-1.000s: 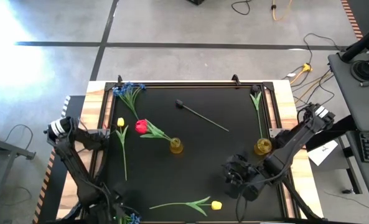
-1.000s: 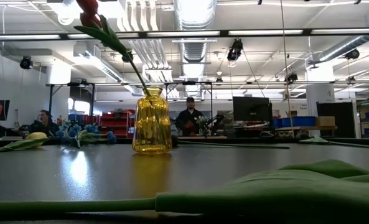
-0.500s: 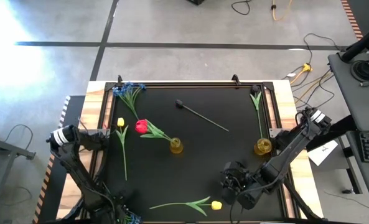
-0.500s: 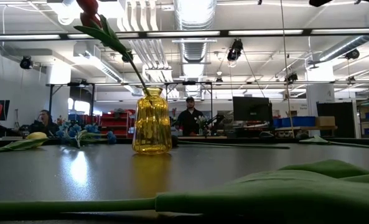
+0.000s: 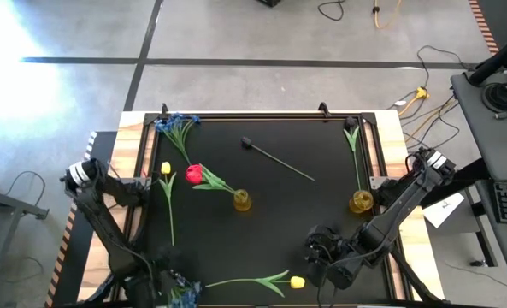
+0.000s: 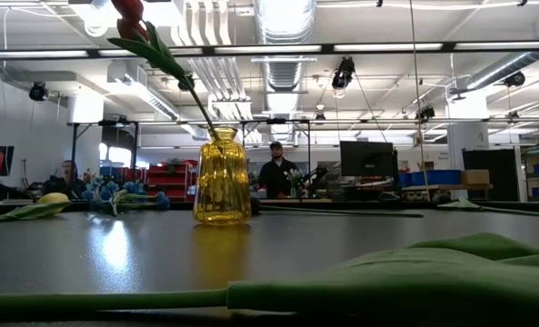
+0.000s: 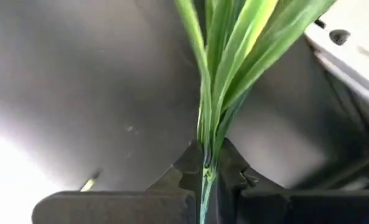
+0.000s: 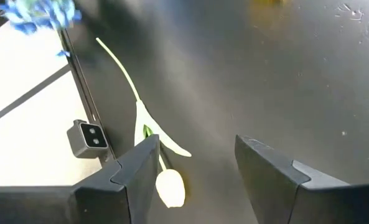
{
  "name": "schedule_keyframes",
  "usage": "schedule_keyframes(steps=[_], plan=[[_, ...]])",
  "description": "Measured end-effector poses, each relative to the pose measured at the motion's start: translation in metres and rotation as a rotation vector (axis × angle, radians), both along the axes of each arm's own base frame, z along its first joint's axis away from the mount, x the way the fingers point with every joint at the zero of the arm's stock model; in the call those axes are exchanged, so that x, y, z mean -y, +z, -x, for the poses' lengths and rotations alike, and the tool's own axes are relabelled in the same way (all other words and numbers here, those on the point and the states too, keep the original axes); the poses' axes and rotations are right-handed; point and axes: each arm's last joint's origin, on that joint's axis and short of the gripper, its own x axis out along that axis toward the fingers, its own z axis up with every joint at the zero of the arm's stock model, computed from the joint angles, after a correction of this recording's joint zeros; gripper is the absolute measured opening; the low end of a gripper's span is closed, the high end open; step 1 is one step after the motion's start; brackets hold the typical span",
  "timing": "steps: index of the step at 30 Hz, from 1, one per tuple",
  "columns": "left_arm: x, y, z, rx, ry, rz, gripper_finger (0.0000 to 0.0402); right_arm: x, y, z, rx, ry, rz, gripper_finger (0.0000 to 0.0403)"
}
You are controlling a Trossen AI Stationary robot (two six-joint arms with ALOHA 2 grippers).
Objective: Sort flowers into vase by color
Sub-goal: Prepare the bottom blue flowers
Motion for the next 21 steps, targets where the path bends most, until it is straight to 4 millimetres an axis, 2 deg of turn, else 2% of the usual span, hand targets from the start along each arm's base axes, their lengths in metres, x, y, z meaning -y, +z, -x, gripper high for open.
schedule_keyframes(steps=[5,8,10,14,17,21], plan=[[-0.011,0.025,-0.003,0.097,0.143,0.082,0.0,0.0,0.0,0.0,0.0,0.002,0.002,0.0203],[-0.021,0.035,-0.017,0.192,0.314,0.155,0.0,0.0,0.0,0.0,0.0,0.002,0.002,0.0203],[-0.029,0.04,-0.03,0.231,0.431,0.192,0.0,0.0,0.0,0.0,0.0,0.002,0.002,0.0203],[-0.059,0.042,-0.065,0.305,0.679,0.187,0.0,0.0,0.0,0.0,0.006,-0.001,0.01,0.0203],[-0.075,0.041,-0.097,0.372,0.77,0.245,0.0,0.0,0.0,-0.001,0.019,-0.011,0.022,0.0203],[-0.09,0.03,-0.13,0.393,0.824,0.306,0.0,0.0,0.001,-0.001,0.024,-0.014,0.015,0.0203]])
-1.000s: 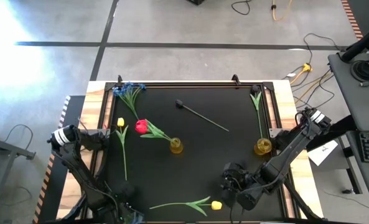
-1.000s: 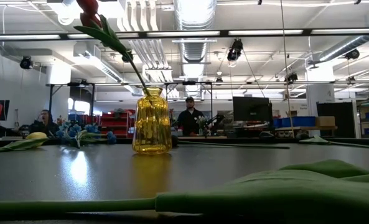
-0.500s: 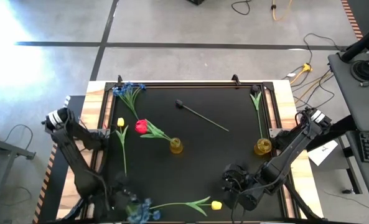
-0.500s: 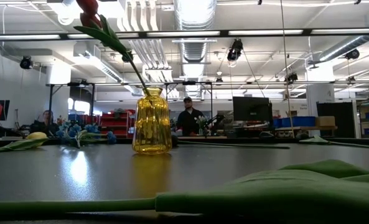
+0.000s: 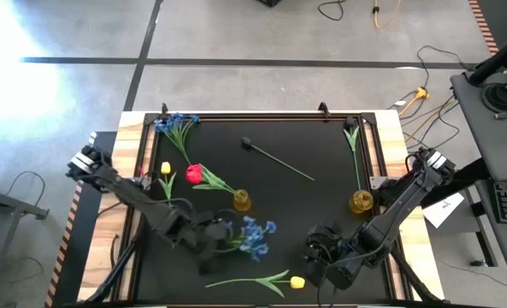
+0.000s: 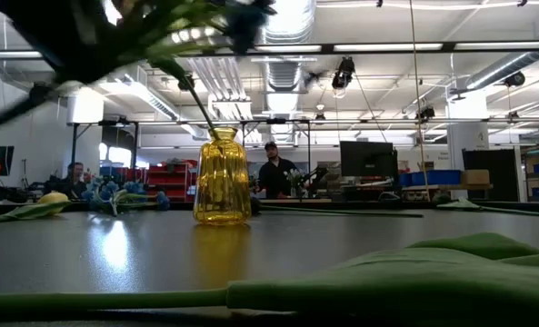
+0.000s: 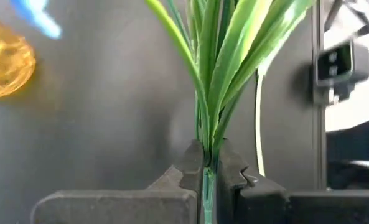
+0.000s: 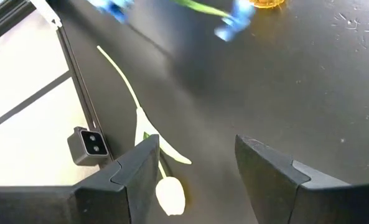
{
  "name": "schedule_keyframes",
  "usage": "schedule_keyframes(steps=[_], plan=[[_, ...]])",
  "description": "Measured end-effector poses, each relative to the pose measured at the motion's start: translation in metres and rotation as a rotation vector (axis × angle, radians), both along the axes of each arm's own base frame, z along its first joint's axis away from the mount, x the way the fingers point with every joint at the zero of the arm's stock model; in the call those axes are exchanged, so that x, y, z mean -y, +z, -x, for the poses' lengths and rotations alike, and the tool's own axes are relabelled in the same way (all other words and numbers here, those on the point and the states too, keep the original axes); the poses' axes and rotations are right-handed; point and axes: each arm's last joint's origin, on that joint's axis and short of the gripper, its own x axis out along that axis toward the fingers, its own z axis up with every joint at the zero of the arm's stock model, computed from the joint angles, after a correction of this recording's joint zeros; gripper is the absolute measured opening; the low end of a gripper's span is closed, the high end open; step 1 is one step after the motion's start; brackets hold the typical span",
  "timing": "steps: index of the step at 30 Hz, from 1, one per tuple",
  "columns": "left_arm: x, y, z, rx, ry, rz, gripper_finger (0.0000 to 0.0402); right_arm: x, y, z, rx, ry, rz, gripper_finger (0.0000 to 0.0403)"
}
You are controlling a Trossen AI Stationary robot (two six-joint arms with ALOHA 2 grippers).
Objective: Sort flowers into vase by color
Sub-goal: Prepare the bottom blue flowers
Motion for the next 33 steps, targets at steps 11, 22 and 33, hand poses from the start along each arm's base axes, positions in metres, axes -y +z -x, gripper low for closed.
schedule_keyframes(steps=[11,22,33], plan=[[-0.012,-0.054,-0.06,0.045,0.114,0.143,0.0,-0.014,-0.032,-0.015,-0.039,-0.085,-0.019,0.0203],[-0.016,-0.072,-0.062,-0.02,0.176,0.11,0.0073,-0.032,-0.09,-0.049,-0.034,-0.447,-0.308,0.0203],[-0.01,-0.016,-0.01,-0.136,0.059,0.084,0.017,-0.027,-0.1,-0.092,0.159,-0.602,-0.585,0.0203]])
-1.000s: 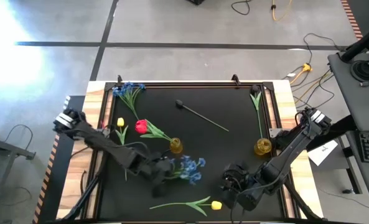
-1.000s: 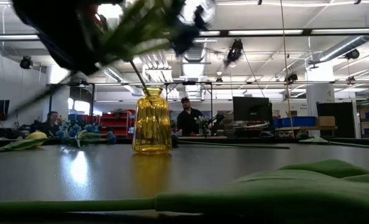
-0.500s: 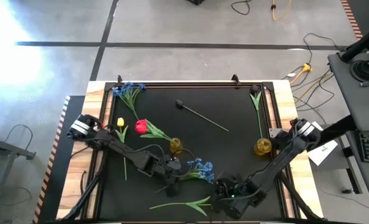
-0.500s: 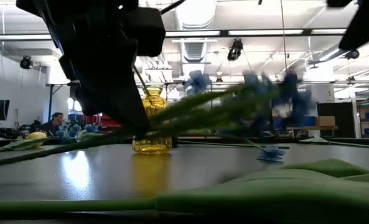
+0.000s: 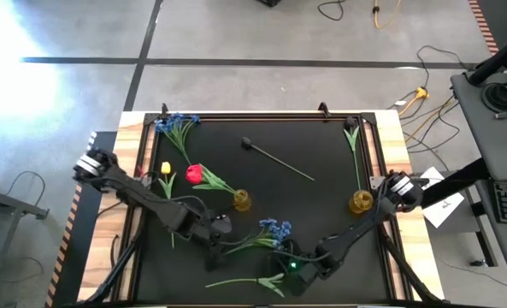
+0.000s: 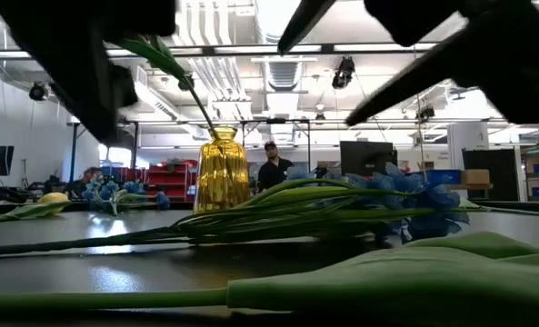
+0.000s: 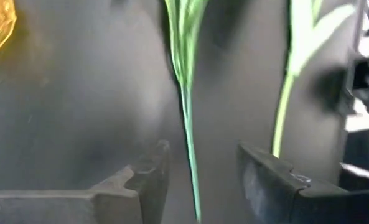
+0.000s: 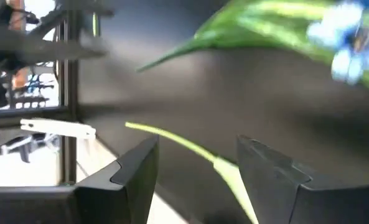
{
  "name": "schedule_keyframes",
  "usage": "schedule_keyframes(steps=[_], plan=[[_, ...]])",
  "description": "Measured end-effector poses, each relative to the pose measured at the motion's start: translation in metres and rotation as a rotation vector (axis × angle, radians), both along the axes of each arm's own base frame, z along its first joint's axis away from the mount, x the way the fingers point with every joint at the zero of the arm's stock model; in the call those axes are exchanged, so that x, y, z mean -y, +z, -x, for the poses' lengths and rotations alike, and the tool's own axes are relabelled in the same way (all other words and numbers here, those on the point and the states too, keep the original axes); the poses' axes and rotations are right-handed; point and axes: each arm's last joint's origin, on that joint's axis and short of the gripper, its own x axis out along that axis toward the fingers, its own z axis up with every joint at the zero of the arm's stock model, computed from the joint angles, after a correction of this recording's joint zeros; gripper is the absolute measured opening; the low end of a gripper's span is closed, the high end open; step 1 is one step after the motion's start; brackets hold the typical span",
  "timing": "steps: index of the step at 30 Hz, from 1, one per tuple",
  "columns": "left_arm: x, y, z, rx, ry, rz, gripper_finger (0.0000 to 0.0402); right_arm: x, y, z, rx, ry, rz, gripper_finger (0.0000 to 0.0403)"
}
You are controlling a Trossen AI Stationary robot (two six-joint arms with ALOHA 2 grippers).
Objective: Sort flowers into vase by color
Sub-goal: Prepare the bottom blue flowers, then put the bottom yellow flower into the left yellow vase
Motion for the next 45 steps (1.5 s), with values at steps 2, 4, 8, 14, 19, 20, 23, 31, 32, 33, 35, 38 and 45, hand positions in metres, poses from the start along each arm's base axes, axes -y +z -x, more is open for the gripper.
schedule_keyframes(steps=[2,4,8,14,19,20,23,31,32,33,35,38,45], plan=[[0.005,0.01,0.014,-0.007,-0.023,-0.002,0.0172,0.004,0.012,-0.002,0.015,0.006,0.043,0.0203],[0.013,0.019,0.026,0.005,-0.047,-0.003,0.0172,0.013,0.031,-0.003,0.02,-0.001,0.07,0.0203],[0.03,0.03,0.047,0.04,-0.129,0.007,0.0165,0.04,0.055,-0.007,-0.03,0.026,0.186,0.0203],[0.048,0.03,0.072,0.028,-0.191,0.03,0.015,0.088,0.082,-0.017,-0.062,0.136,0.347,0.0203],[0.05,0.017,0.09,-0.025,-0.168,0.036,0.0132,0.109,0.085,-0.022,-0.083,0.106,0.295,0.0203],[0.051,0.015,0.093,-0.033,-0.167,0.038,0.0129,0.109,0.085,-0.022,-0.082,0.106,0.293,0.0203],[0.052,0.006,0.1,-0.06,-0.159,0.034,0.0121,0.101,0.084,-0.021,-0.082,0.139,0.275,0.0203],[0.055,0.003,0.105,-0.052,-0.19,0.033,0.0115,0.067,0.068,-0.012,-0.11,0.092,0.14,0.0203],[0.055,0.003,0.105,-0.046,-0.194,0.027,0.0115,0.064,0.067,-0.009,-0.117,0.099,0.139,0.0203],[0.055,0.003,0.105,-0.04,-0.199,0.021,0.0115,0.06,0.066,-0.007,-0.119,0.108,0.139,0.0203],[0.055,0.003,0.105,-0.035,-0.204,0.014,0.0115,0.053,0.067,-0.003,-0.115,0.102,0.112,0.0203],[0.055,0.003,0.105,-0.033,-0.207,0.012,0.0115,0.039,0.067,0.004,-0.097,0.039,0.009,0.0203],[0.055,0.003,0.104,-0.018,-0.205,-0.005,0.0115,-0.003,0.05,0.014,-0.084,-0.08,-0.253,0.0203]])
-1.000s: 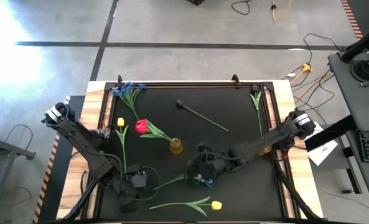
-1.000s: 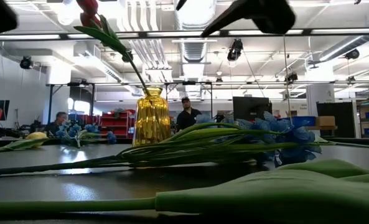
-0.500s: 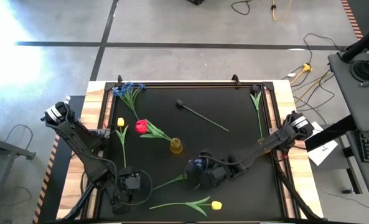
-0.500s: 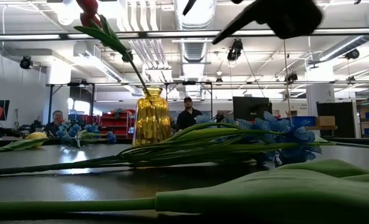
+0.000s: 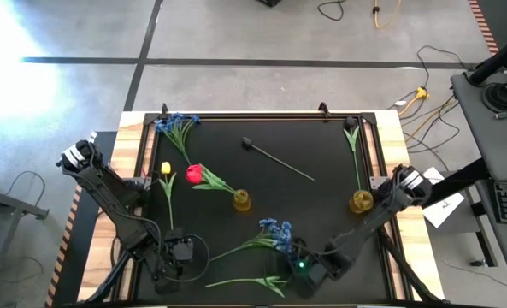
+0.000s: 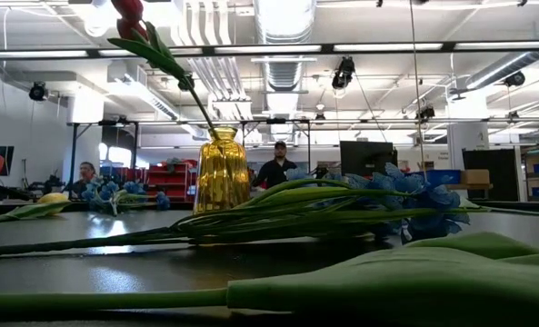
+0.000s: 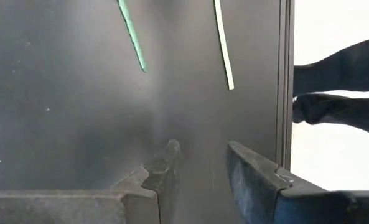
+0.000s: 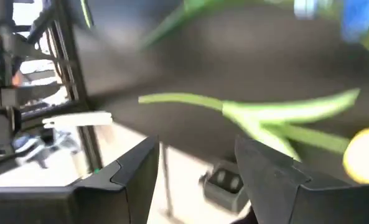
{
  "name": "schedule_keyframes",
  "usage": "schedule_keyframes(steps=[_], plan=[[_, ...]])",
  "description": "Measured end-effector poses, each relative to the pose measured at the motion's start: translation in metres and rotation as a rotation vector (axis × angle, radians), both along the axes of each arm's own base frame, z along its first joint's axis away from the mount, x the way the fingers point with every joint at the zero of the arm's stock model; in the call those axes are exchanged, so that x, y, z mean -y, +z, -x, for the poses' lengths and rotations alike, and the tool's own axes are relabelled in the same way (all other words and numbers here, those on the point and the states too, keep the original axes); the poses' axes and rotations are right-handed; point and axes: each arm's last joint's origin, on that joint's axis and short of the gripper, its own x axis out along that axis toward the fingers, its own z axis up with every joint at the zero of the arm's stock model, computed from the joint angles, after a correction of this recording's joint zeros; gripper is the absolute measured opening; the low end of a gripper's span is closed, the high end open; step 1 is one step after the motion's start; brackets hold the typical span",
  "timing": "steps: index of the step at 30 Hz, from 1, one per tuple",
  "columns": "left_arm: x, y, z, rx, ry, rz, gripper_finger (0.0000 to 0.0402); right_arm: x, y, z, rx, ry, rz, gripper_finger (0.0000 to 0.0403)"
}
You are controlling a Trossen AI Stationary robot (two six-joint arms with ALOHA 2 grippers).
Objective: Sort flowers into vase by color
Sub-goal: Put the bottom yellow flower into the left yellow vase
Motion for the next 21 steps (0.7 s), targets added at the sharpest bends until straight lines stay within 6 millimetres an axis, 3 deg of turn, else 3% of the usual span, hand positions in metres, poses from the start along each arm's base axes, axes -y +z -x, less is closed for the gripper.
schedule_keyframes(steps=[5,12,16,21], plan=[[0.0,0.0,0.0,0.011,0.0,-0.011,0.0115,-0.02,-0.022,-0.001,-0.046,-0.024,-0.131,0.0203],[-0.001,-0.001,0.0,0.02,-0.007,-0.023,0.0115,-0.041,-0.057,-0.024,0.048,0.007,-0.257,0.0203],[-0.001,-0.001,-0.001,0.027,0.013,-0.026,0.0115,-0.044,-0.083,-0.024,-0.055,0.031,-0.242,0.0203],[-0.001,-0.001,-0.001,0.024,0.021,-0.023,0.0115,-0.036,-0.083,-0.021,-0.124,0.022,-0.199,0.0203]])
